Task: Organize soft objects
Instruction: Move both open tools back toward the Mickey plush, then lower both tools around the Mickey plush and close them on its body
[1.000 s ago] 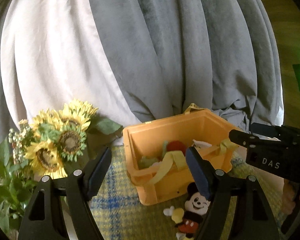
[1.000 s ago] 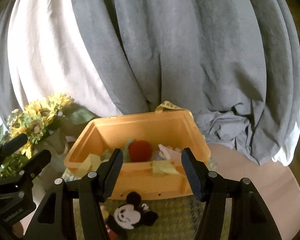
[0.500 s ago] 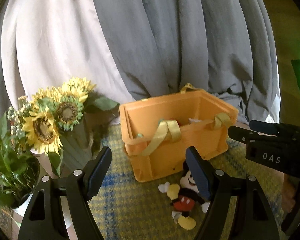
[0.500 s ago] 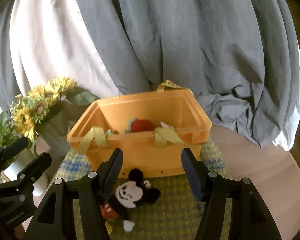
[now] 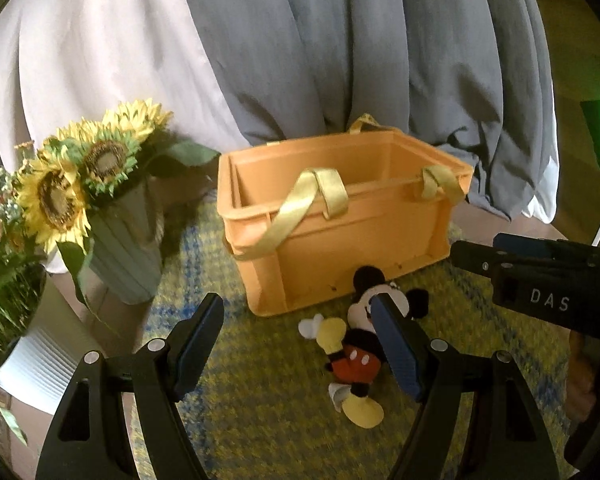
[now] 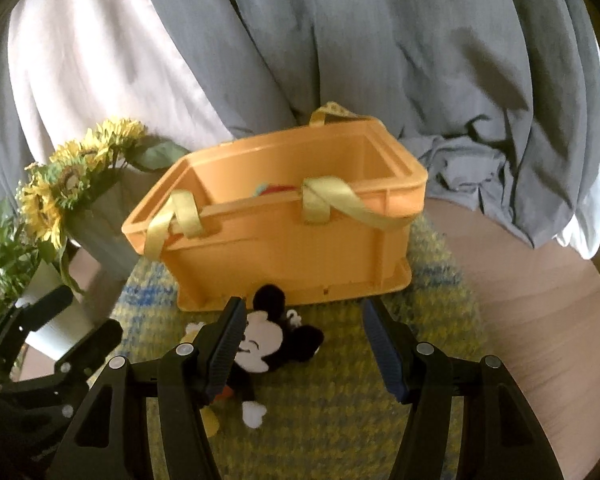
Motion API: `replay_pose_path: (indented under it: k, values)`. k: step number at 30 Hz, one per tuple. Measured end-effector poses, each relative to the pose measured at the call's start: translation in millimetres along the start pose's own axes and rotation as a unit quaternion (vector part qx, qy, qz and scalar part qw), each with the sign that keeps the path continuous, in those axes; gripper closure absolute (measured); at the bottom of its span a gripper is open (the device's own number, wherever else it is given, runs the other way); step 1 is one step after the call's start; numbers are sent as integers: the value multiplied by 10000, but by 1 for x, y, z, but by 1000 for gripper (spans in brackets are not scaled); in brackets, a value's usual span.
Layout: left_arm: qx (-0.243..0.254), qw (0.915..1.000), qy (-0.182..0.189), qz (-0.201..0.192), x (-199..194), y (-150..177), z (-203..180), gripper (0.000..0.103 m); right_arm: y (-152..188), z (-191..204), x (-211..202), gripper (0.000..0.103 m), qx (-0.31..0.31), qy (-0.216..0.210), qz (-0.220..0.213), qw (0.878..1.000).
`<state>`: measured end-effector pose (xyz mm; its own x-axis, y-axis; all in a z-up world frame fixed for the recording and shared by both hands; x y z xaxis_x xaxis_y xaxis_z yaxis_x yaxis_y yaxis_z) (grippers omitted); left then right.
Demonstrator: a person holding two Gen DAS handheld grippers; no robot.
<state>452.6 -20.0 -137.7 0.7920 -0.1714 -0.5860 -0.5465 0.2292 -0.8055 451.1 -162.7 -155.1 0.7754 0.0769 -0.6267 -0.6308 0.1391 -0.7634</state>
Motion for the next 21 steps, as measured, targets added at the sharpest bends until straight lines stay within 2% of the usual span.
replay_pose_path:
  k: [11,21]
  values:
    - [132,9994,127,303,20,16,-18,29,18,-6,21,42,465,-503,227,9974]
    - [-37,9978,135,653,51,30,-20,37,30,-16,50,53,831,-671,499,9930]
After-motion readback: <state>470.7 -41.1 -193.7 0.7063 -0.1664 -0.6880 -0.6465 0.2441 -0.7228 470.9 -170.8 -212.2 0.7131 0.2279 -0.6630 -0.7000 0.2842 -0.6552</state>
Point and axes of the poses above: each gripper's, at about its wrist camera, not at the fingertips, and x roughly the way its jaws point, z to its left, y to its underside, the point moved 9 cm from there along x, roughly the way its jaws point
